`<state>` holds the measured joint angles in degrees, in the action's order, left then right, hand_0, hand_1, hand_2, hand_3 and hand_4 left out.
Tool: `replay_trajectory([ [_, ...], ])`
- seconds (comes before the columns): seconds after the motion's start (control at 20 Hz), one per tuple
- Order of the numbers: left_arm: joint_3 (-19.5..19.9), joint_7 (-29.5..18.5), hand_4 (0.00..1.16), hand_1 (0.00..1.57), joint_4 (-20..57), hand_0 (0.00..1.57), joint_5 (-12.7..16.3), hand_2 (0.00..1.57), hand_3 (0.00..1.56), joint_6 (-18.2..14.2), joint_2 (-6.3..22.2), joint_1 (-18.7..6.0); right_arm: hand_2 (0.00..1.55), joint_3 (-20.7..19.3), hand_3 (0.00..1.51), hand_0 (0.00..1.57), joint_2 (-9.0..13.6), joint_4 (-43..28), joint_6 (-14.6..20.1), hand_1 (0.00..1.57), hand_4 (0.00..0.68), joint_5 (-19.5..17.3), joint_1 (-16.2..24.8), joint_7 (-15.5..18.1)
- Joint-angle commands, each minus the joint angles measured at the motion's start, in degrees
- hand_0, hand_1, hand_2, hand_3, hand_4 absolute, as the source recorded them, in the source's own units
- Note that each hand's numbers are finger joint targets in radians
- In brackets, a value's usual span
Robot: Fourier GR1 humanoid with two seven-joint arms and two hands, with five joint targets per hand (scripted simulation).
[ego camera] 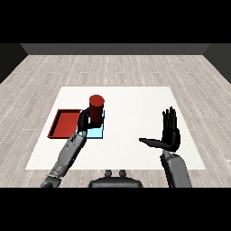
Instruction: Pick the red can and put it in the red box
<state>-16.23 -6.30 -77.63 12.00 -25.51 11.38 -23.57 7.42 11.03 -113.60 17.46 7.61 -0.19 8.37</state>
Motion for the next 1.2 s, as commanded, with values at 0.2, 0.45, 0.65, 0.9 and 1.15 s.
replay_trajectory([
  [0.2, 7.96, 5.63, 1.14, 1.57, 6.93, 1.57, -2.63, 1.56, 1.47, 2.50, 14.04, 0.55, 0.00, -5.91, 0.00, 0.00, 1.99, 5.13, -3.75, 0.00, 0.000, 3.39, 3.42, 3.51],
  [0.45, 13.63, 4.87, 1.13, 1.57, 20.55, 1.57, -3.78, 1.56, 1.48, 1.72, 17.52, -2.75, 0.00, -5.15, 0.00, 0.00, 0.56, 5.42, -3.64, 0.00, 0.000, 2.74, 4.30, 4.80],
  [0.65, 15.60, -1.73, 1.08, 1.57, 34.34, 1.57, -6.11, 1.56, 1.49, 4.46, 20.50, -4.65, 0.00, -5.50, 0.00, 0.00, 0.06, 7.38, -5.36, 0.00, 0.000, 4.41, 3.45, 5.72],
  [0.9, 16.92, -3.62, 1.04, 1.57, 51.42, 1.57, -8.14, 1.50, 1.42, 4.91, 18.47, -11.45, 0.00, -4.29, 0.00, 0.00, -0.64, 11.96, -4.55, 0.00, 0.000, 0.91, -2.51, 6.65],
  [1.15, 15.82, -3.92, 0.92, 1.40, 63.21, 1.40, -11.44, 1.34, 1.35, 5.26, 16.82, -17.11, 0.00, -2.89, 0.00, 0.00, -1.42, 16.32, -3.05, 0.00, 0.000, -3.60, 0.14, 10.38],
])
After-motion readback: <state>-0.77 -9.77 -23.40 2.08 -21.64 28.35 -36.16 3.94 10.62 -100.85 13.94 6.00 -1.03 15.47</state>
